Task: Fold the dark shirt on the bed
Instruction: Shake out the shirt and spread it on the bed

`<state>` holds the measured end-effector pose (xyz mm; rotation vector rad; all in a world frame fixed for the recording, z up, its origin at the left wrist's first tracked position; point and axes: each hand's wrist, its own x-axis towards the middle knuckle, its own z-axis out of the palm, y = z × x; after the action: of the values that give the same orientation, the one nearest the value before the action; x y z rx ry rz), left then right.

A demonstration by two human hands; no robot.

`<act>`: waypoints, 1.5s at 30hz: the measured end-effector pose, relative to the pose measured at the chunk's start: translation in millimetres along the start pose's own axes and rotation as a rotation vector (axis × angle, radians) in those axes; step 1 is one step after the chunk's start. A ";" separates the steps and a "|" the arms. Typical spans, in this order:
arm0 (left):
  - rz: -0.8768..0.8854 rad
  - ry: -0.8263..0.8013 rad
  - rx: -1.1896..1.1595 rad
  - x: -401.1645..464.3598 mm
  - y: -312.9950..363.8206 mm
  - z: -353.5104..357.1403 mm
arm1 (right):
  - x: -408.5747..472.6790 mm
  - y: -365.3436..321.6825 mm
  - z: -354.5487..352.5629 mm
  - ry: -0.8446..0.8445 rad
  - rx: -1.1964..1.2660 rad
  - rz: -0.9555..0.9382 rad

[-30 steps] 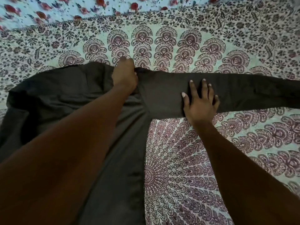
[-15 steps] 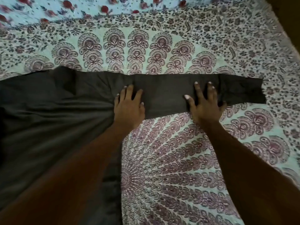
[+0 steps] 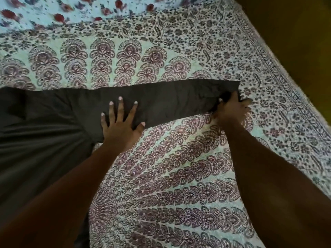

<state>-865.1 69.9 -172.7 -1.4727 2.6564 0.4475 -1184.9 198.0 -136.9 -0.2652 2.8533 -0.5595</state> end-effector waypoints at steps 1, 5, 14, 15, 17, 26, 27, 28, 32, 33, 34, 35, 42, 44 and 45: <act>-0.002 -0.003 -0.003 0.4 0.0 0.7 | 6.1 1.2 -3.0 -0.008 0.078 -0.034; -0.009 -0.031 -0.011 7.7 2.8 -3.5 | 1.3 -6.4 -8.4 0.009 -0.002 -0.024; -0.245 0.195 -0.121 -101.8 35.5 -22.5 | -193.8 5.1 35.4 -0.117 -0.076 -0.578; -0.332 0.213 -0.133 -122.6 32.4 -24.0 | -216.1 8.8 41.2 -0.171 -0.039 -0.631; -0.477 0.235 -0.151 -163.3 19.1 -23.4 | -257.2 16.2 50.8 -0.265 0.067 -0.701; -0.517 0.157 -0.530 -289.3 -74.5 -3.6 | -401.1 37.4 62.6 -0.608 0.165 -0.832; -0.517 0.166 -0.587 -297.2 -81.9 -4.9 | -415.5 41.0 60.3 -0.620 0.143 -0.814; -0.517 0.180 -0.641 -305.4 -89.5 -7.0 | -430.7 45.1 55.5 -0.617 0.115 -0.796; -0.438 0.218 -0.666 -336.4 -124.3 -8.6 | -485.8 64.3 38.9 -0.627 0.036 -0.657; -0.422 0.199 -0.629 -343.8 -133.6 -7.0 | -497.1 70.0 38.5 -0.650 -0.010 -0.609; -0.405 0.169 -0.598 -349.6 -140.4 -5.4 | -505.9 74.2 37.8 -0.670 -0.043 -0.556; -0.372 0.141 -0.586 -356.7 -145.4 -5.1 | -514.3 79.0 38.0 -0.693 -0.046 -0.507; -0.101 -0.023 -0.462 -403.3 -154.9 -6.5 | -543.3 114.3 14.0 -0.674 0.157 -0.284; -0.043 -0.116 -0.375 -417.5 -153.5 -7.5 | -554.1 128.2 3.7 -0.756 0.147 -0.221; -0.012 -0.153 -0.348 -425.3 -152.0 -7.0 | -558.9 137.2 -0.5 -0.796 0.135 -0.198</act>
<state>-508.3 340.4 -113.4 -1.4628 2.5405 1.0214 -667.3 444.8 -89.0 -0.5959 2.0259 -0.5246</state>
